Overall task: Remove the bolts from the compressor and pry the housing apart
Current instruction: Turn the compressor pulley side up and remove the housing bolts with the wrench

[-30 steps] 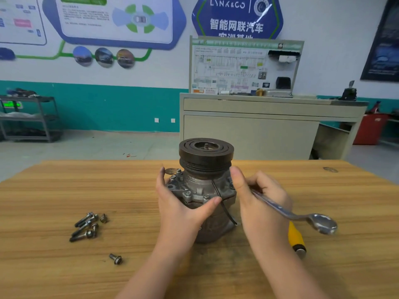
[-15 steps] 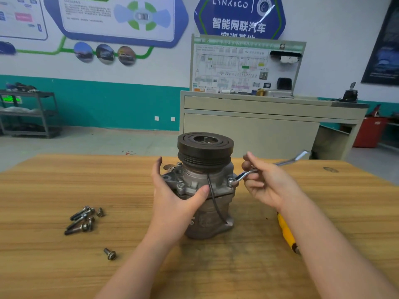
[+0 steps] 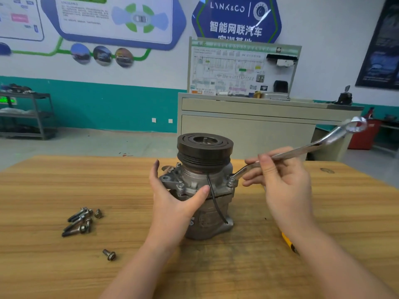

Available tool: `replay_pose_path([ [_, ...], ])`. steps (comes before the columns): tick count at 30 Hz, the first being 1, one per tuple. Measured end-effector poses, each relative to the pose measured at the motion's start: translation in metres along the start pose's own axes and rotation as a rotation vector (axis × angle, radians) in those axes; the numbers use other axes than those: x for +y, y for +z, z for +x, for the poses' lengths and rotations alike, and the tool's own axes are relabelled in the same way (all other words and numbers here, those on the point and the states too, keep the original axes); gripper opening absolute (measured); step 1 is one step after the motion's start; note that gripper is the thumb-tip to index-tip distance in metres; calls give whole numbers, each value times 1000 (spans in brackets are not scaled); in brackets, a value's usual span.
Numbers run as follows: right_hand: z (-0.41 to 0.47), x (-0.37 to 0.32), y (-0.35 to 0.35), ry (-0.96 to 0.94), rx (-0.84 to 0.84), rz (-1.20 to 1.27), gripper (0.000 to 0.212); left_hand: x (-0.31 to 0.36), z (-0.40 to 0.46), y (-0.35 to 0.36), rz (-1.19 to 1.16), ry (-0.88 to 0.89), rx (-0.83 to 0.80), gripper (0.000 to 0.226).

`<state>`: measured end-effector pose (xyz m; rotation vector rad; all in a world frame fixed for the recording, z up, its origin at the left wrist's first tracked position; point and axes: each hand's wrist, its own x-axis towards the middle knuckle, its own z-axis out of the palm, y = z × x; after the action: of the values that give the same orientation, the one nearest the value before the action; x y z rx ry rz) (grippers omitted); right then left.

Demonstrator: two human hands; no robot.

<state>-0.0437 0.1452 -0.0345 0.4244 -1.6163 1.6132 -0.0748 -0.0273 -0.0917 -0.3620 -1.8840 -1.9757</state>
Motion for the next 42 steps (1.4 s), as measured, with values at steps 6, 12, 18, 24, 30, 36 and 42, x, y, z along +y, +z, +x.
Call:
replay_pose_path([
  [6,-9,6,-2,-344,-138,-400,11,2,-2,-1,21,31,-2,120],
  [12,-20,16,12,-879,-204,-800,22,3,-2,-2,44,26,-37,115],
  [18,-25,25,2,-317,30,-117,25,2,-3,-1,64,8,-22,110],
  [24,14,40,5,627,327,589,18,-1,-1,-1,70,-4,-30,104],
  [30,20,36,0,680,381,782,27,1,-1,-1,87,-10,-25,107],
  [36,-1,11,4,141,125,275,20,1,-1,1,89,-23,-20,110],
  [42,-20,16,5,-553,-243,-464,5,2,0,0,123,-22,-28,111],
])
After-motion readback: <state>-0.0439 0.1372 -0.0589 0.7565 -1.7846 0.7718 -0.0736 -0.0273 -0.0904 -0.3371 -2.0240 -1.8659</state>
